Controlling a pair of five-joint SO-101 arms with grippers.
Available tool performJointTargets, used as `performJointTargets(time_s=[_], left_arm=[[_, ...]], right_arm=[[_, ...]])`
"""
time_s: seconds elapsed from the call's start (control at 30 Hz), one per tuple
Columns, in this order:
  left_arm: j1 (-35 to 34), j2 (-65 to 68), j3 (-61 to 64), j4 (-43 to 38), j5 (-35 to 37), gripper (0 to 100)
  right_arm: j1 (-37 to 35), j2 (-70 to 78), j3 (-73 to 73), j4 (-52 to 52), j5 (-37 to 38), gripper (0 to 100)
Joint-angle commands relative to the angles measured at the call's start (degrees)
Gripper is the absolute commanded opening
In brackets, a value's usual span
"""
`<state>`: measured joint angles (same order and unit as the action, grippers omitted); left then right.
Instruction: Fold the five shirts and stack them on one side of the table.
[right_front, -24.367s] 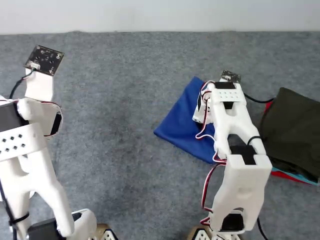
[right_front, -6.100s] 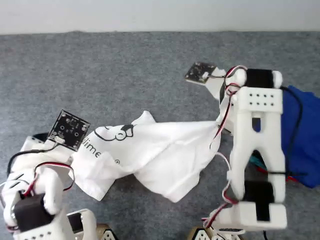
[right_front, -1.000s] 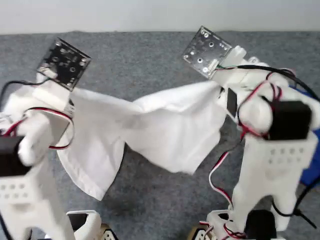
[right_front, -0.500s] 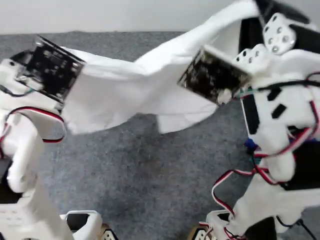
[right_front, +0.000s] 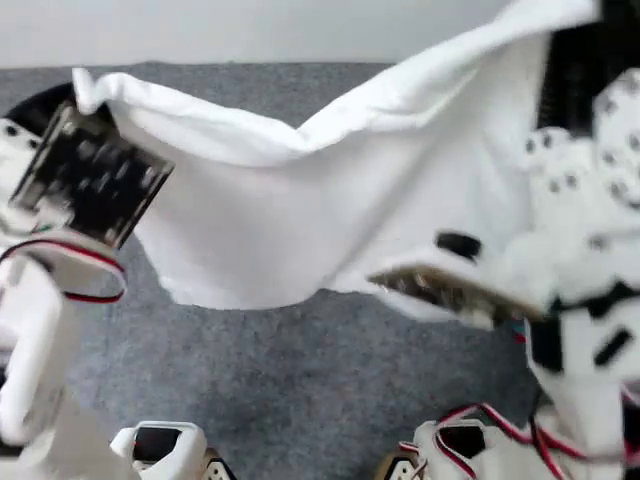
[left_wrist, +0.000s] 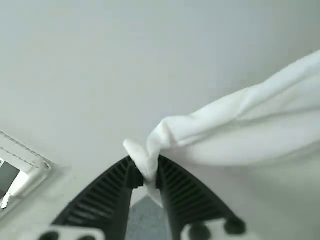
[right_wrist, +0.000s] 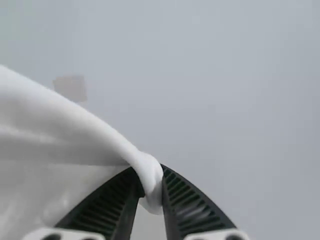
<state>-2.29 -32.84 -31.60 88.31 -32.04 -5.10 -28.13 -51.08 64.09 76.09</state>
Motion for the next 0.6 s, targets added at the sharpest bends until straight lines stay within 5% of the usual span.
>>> performJointTargets(time_s=[0.0,0.27,0.57], left_arm=[[0.00,-1.05,-5.67,0.53,-0.70,1],[0.00,-1.05,-16.84,12.22,-0.79,1],[-3.16,-6.68,-12.79,12.31,-1.67,1]], right_arm=[[3.47,-2.24,-1.49,-1.01,0.44,1.2],[6.11,-6.90,-1.49,9.27,0.35,1.2],[6.11,-10.51,-1.49,18.59,-0.97,1.2]])
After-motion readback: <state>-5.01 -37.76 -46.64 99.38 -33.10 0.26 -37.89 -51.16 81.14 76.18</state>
